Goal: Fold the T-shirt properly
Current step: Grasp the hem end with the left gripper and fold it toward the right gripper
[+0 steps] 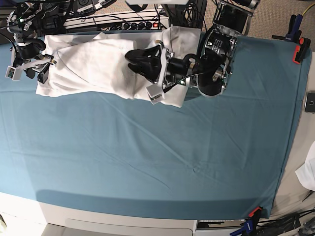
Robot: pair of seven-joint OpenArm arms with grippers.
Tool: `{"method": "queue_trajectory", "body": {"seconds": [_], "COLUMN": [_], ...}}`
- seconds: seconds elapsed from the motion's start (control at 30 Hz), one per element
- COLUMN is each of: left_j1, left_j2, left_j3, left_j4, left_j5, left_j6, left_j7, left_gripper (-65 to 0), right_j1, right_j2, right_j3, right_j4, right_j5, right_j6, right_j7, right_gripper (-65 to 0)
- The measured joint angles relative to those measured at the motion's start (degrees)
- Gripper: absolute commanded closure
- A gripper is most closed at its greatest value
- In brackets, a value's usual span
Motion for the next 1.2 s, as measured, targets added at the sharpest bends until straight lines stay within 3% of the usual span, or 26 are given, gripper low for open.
{"method": "queue_trajectory", "body": {"seconds": [0.2,0.33,0.37,0.5,0.63,0.77,0.97,1.2], "left_j1": [-1.22,-1.6,-1.6,-1.07,0.46,2.56,6.38,8.26], "left_j2": [-0.02,0.0,-0.02,-0.04,-2.21,-4.37,-4.33,-4.33], "left_j3": [-0.02,-2.29,-3.32,-8.09,-10.49,-10.84,-10.75,-10.75], "left_j4": [2.58,7.82,8.57,9.31,9.35,11.04,11.67,11.69], "left_j5": [0.17,2.25,3.43,4.98,13.07,15.8,18.62,26.91], "left_j6": [0.04,0.0,0.0,0.0,1.6,2.27,2.64,6.36], "left_j7": [1.57,2.21,2.23,2.21,-0.26,-1.38,-3.39,-7.78], "left_gripper": [-22.8,-1.4,0.0,0.0,0.0,0.0,0.0,0.0], "right_j1": [0.0,0.0,0.0,0.0,0.0,0.0,0.0,0.0], "right_j2": [0.0,0.0,0.02,0.0,0.02,0.0,0.02,0.0], "right_j3": [0.0,0.0,0.0,0.0,0.0,0.0,0.0,0.0], "right_j4": [0.0,0.0,0.0,0.0,0.0,0.0,0.0,0.0], "right_j5": [-0.02,0.0,-0.02,-0.02,0.0,0.0,0.0,0.02], "right_j6": [0.0,0.02,0.02,0.0,0.0,0.02,0.02,0.0], "right_j7": [0.02,0.02,0.02,0.0,0.02,0.02,0.02,0.02], "right_gripper": [-29.5,-29.5,-29.5,-29.5,-29.5,-29.5,-29.5,-29.5]}}
